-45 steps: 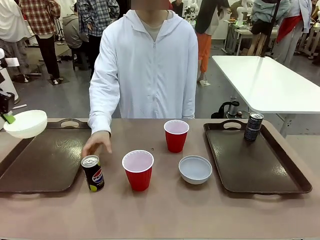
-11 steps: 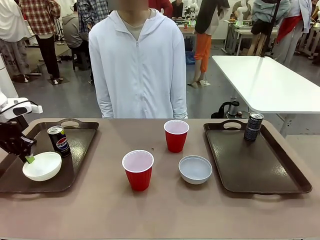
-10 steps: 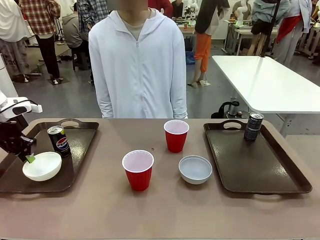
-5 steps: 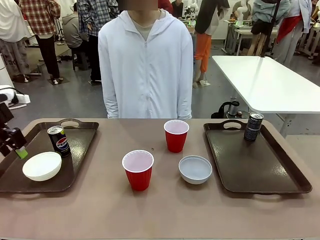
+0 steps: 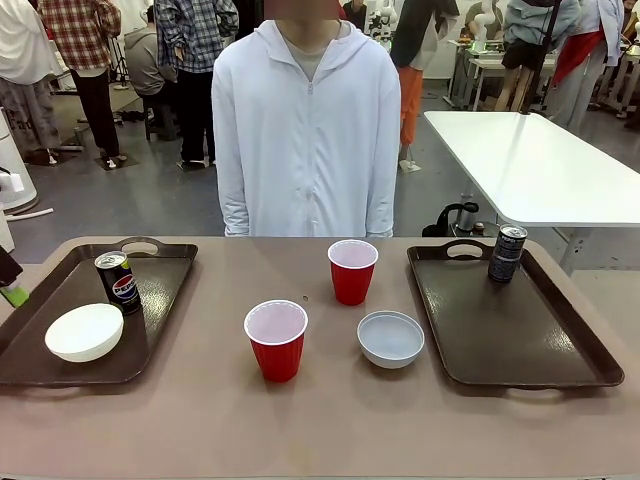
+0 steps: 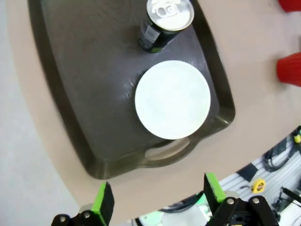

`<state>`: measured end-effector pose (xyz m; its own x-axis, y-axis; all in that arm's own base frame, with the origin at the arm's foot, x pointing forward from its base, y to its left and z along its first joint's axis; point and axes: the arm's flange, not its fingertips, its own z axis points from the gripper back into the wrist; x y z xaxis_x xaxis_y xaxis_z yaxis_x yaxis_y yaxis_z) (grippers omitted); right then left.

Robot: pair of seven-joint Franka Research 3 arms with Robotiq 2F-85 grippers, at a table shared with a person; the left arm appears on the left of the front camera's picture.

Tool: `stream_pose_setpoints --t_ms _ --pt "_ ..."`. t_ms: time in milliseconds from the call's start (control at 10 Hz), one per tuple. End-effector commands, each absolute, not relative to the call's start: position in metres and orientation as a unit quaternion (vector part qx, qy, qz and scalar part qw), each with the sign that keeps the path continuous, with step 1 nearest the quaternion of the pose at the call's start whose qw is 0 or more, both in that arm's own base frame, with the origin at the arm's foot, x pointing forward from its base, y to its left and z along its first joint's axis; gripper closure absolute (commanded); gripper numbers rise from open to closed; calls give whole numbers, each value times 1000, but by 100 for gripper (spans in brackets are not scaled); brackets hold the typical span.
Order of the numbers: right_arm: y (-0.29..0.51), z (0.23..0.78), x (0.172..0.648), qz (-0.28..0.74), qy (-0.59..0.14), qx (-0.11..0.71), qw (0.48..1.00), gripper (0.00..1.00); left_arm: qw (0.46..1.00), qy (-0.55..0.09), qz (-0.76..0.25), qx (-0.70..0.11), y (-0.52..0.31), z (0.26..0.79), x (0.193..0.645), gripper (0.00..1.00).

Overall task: Prepare tableware on both trays.
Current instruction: Pick up a Picnic Bowl from the table and place it on a Handle tray.

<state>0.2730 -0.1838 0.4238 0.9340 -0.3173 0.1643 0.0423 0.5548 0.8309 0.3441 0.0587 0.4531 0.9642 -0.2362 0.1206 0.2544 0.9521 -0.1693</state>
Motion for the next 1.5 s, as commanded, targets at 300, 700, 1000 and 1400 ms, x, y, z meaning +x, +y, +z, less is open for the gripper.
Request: stream_pose_setpoints --t_ms 300,700,1000,1400 --pt "-185 424 273 -102 -154 466 865 0 987 -47 -127 -88 51 453 344 0" --pt "-198 438 261 -126 -165 416 886 0 972 -42 -180 -142 66 463 353 0" --pt "-151 490 262 -141 -148 380 902 0 935 -46 -189 -298 109 473 363 0" --pt "-51 526 293 -124 -131 283 942 0 877 -119 -110 -452 238 472 342 0"
